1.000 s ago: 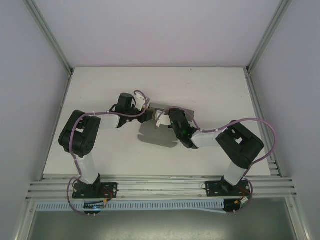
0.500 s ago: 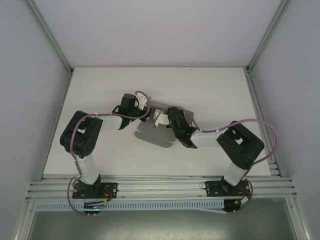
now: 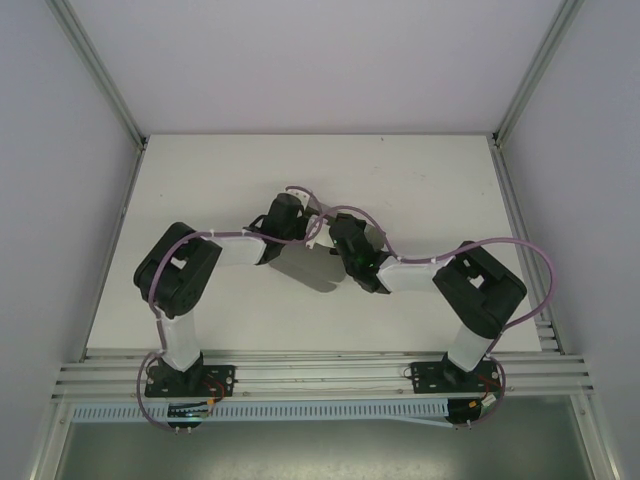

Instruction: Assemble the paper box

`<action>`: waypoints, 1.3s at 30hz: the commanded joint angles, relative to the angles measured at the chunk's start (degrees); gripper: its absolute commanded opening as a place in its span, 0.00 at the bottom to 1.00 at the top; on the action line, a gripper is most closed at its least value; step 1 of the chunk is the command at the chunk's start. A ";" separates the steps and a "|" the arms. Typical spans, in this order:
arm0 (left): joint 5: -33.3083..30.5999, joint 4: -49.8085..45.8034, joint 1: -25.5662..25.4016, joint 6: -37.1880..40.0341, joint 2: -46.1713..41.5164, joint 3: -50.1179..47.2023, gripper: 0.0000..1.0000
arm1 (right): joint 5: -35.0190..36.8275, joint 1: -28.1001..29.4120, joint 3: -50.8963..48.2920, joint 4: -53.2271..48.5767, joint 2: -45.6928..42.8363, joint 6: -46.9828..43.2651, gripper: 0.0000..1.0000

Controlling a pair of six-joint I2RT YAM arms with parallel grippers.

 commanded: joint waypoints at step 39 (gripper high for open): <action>4.30 0.66 2.44 -0.43 -0.25 -2.09 0.00 | -0.59 -1.09 -1.24 -6.14 -4.44 13.86 0.84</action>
